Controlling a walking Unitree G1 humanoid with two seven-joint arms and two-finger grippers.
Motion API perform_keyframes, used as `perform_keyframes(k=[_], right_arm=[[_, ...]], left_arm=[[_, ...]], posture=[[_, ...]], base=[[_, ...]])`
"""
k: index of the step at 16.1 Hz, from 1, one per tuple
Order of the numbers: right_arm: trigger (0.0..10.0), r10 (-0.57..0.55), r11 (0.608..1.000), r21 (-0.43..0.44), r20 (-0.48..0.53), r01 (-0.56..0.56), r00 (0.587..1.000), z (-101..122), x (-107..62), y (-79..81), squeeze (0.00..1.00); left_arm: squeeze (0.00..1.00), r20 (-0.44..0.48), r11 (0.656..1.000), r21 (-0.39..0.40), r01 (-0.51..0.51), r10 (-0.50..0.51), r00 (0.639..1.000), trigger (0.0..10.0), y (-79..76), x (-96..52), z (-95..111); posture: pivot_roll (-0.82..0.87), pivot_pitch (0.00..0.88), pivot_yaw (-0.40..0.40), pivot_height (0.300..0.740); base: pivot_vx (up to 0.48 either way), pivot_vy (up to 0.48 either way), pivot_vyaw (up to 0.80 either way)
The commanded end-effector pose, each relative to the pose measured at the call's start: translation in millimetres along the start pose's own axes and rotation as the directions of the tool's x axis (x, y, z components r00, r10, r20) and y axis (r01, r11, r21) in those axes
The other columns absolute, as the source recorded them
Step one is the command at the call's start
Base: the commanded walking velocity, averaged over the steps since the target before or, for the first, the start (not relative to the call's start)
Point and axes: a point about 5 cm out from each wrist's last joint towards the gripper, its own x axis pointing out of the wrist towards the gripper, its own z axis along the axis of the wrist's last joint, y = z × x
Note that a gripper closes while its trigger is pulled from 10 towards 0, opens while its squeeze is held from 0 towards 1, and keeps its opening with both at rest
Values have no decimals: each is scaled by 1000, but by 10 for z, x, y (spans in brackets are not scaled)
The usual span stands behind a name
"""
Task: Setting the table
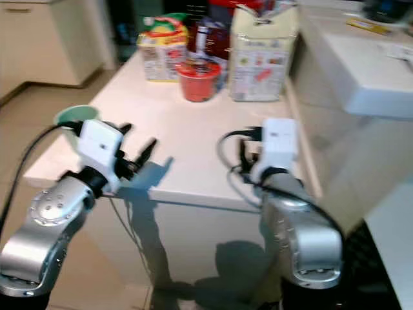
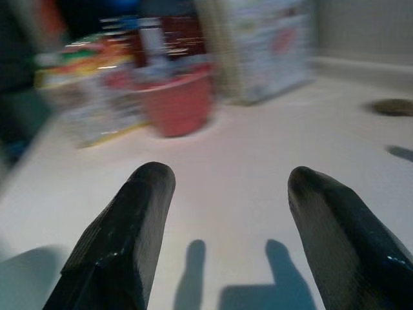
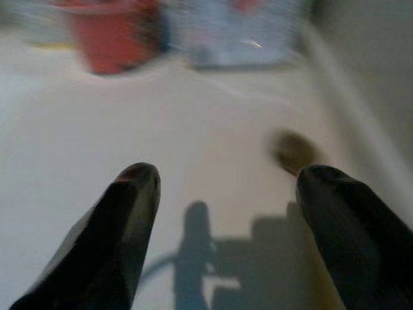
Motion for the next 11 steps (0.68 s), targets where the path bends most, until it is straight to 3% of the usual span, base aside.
perform_keyframes(k=[1, 5, 6, 7, 11], right_arm=[[10000, -64, 998, 3, -5, 64, 998, 77, 1, -114, 1000], [10000, -88, 996, -5, -91, 88, 992, 72, 94, -215, 1000], [10000, -72, 997, -25, -118, 70, 990, 78, 180, -204, 694], [10000, -41, 999, -23, -129, 38, 991, 93, 267, -180, 27], [10000, 58, 997, -48, -145, -65, 988, 109, 524, -102, 0]], left_arm=[[0, 17, 998, -5, 70, -70, 997, 10000, -78, -7, 36], [0, 16, 994, -4, 114, -114, 993, 10000, -78, -8, 29], [0, 14, 994, -1, 114, -114, 993, 10000, -63, -11, 26], [0, 11, 994, 2, 113, -114, 993, 10000, -56, -17, 22], [0, 7, 994, 10, 109, -109, 994, 10000, -53, -46, 15]], posture=[[-1, 0, 27, 740], [-19, 0, 16, 740], [-20, 0, 12, 740], [-17, 0, 6, 740], [-4, 0, -13, 740]], base=[[0, 0, 0], [0, 0, 0], [0, 0, 0], [0, 0, 0], [0, 0, 0]])
